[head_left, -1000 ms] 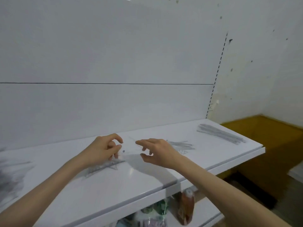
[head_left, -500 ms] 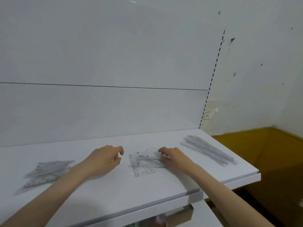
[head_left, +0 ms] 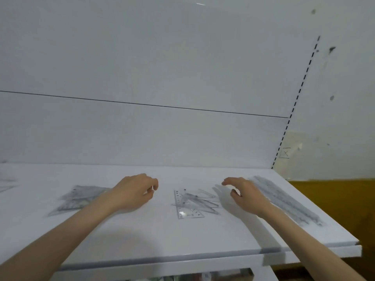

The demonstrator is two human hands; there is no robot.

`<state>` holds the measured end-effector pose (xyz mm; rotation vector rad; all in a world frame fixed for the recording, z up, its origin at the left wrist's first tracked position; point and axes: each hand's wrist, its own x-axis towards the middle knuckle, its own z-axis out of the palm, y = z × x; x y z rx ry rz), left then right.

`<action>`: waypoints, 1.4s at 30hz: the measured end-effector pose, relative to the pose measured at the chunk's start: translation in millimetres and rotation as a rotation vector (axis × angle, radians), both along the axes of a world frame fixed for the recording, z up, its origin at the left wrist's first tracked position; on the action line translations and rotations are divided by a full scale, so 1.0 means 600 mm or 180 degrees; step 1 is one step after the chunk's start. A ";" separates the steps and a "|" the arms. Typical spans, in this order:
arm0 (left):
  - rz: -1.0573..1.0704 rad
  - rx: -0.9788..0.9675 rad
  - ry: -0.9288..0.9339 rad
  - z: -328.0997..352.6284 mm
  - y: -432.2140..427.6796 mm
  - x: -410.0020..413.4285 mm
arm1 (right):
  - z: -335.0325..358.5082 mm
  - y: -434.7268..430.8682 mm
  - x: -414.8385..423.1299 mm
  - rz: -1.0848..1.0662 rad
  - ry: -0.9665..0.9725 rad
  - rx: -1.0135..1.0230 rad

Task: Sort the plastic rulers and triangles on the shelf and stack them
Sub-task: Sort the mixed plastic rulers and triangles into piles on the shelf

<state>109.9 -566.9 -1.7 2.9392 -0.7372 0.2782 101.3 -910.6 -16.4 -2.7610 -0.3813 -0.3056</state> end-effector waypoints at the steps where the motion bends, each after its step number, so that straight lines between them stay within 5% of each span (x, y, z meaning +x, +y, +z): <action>1: 0.0036 -0.0007 0.0007 0.003 0.010 -0.004 | 0.002 0.015 0.003 0.0057 -0.0020 0.0047; 21: 0.1711 -0.0556 -0.0167 0.000 0.683 -0.225 | 0.037 0.805 0.031 0.2384 -0.0059 0.0140; 28: 0.1530 -0.0455 0.0186 -0.035 0.834 -0.217 | -0.001 0.975 0.001 0.1977 -0.0222 0.0030; 42: 0.0459 -0.0579 0.0432 -0.035 0.868 -0.136 | -0.005 1.008 -0.005 0.1284 -0.0299 -0.0206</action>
